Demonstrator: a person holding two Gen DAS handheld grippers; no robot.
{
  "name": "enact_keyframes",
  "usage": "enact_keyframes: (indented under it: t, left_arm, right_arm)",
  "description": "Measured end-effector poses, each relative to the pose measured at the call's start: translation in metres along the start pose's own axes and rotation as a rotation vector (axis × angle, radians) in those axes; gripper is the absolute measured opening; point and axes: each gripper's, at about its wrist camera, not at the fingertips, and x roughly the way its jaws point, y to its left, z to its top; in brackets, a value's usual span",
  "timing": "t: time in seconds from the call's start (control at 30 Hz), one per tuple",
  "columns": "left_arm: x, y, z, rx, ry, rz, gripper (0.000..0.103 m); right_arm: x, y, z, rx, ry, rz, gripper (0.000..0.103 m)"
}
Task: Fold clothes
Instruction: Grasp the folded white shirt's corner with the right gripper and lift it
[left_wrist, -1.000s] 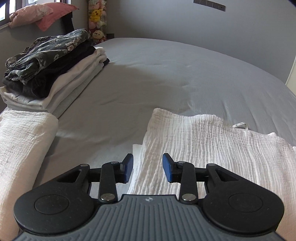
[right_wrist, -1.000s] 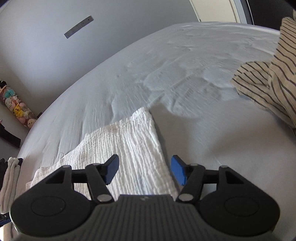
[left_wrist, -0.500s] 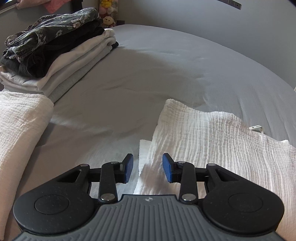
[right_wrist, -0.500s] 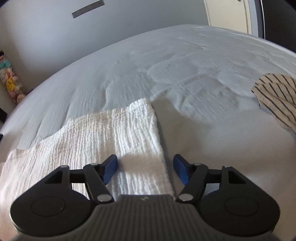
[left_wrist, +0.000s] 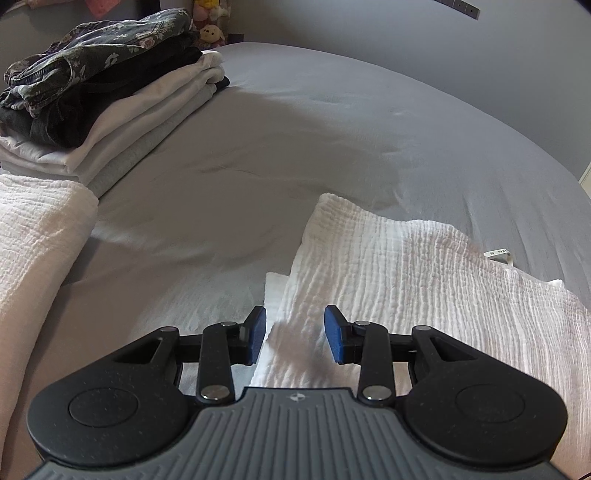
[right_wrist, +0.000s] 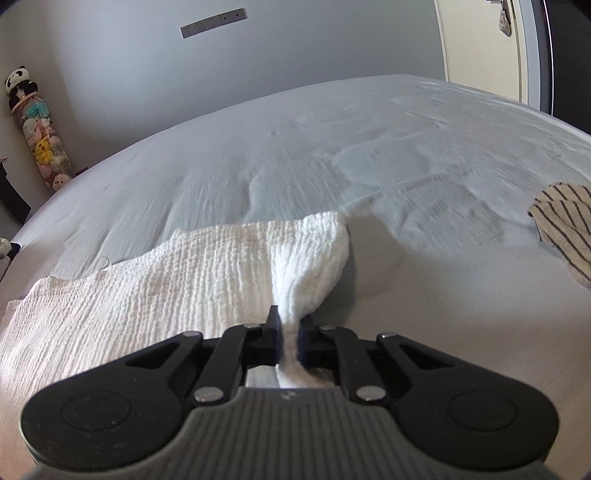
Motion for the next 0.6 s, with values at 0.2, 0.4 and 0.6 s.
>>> enact_keyframes:
  t: [0.2, 0.4, 0.6]
  left_arm:
    - [-0.013, 0.002, 0.005, 0.003, -0.042, -0.019, 0.041]
    - [-0.024, 0.013, 0.010, -0.022, -0.056, -0.074, 0.041]
    - [-0.025, 0.023, 0.017, -0.015, -0.056, -0.094, 0.041]
  right_arm:
    - [-0.035, 0.037, 0.020, -0.058, -0.110, 0.028, 0.010]
    - [-0.056, 0.100, 0.025, -0.084, -0.139, 0.077, 0.009]
    - [-0.060, 0.167, 0.020, -0.110, -0.105, 0.123, 0.009]
